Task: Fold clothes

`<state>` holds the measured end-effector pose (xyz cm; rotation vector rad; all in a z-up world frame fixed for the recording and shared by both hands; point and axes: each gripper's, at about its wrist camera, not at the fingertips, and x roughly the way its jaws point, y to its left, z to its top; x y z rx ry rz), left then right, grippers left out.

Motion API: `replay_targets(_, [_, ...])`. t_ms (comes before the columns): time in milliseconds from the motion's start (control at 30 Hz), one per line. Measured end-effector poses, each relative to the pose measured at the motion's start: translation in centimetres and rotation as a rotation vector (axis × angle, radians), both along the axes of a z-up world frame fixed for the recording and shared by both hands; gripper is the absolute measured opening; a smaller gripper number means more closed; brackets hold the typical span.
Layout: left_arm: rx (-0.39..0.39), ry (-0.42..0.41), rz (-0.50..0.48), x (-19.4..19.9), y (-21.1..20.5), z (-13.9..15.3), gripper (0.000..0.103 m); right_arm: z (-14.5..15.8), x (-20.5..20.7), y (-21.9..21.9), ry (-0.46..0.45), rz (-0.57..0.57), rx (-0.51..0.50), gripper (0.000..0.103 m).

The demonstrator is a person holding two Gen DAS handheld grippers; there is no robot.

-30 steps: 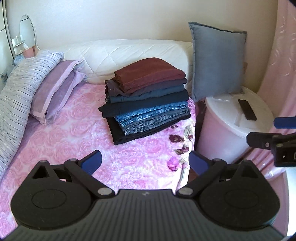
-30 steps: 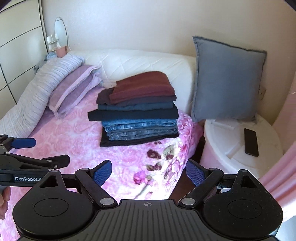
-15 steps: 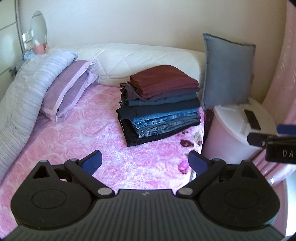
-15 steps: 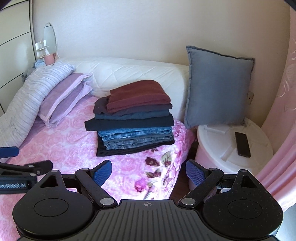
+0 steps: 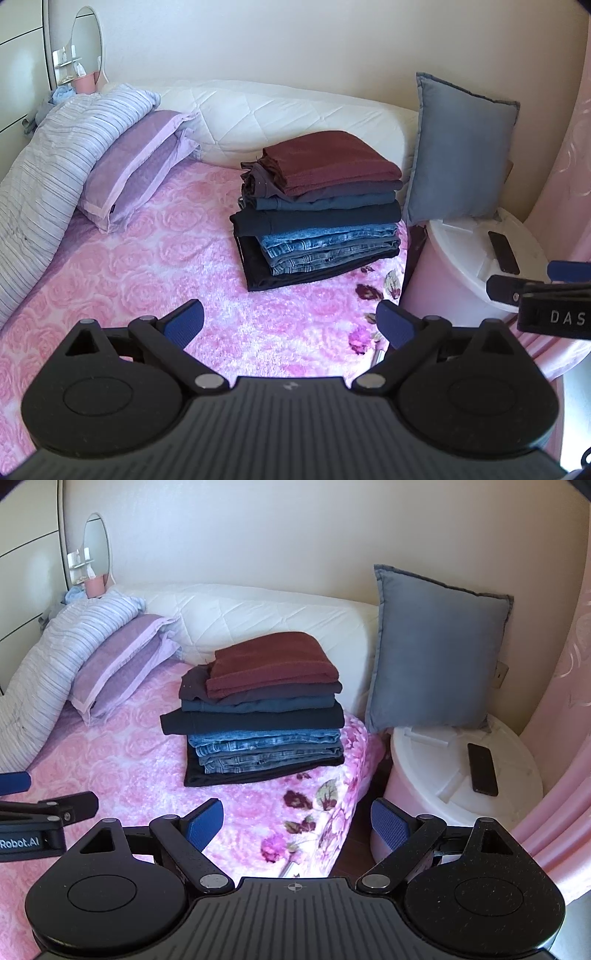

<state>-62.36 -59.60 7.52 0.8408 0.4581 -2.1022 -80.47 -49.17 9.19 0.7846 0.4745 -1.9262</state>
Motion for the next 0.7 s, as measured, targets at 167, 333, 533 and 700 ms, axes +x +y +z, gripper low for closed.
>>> replay_targets(167, [-0.011,-0.017,-0.009,-0.8,0.5,-0.2,0.098,0.0,-0.5,0.0,-0.012,0.004,-0.002,0.090])
replay_targets(333, [-0.005,-0.014,-0.006,-1.2,0.8,-0.3,0.098,0.2,-0.6,0.1,-0.010,0.020,-0.005,0.090])
replay_targets(533, [-0.002,-0.021,-0.006,-1.6,1.0,-0.4,0.098,0.3,-0.6,0.3,-0.011,0.029,-0.004,0.090])
replay_targets(700, [0.000,-0.013,-0.011,-1.8,1.2,-0.5,0.098,0.3,-0.7,0.5,-0.013,0.026,-0.001,0.090])
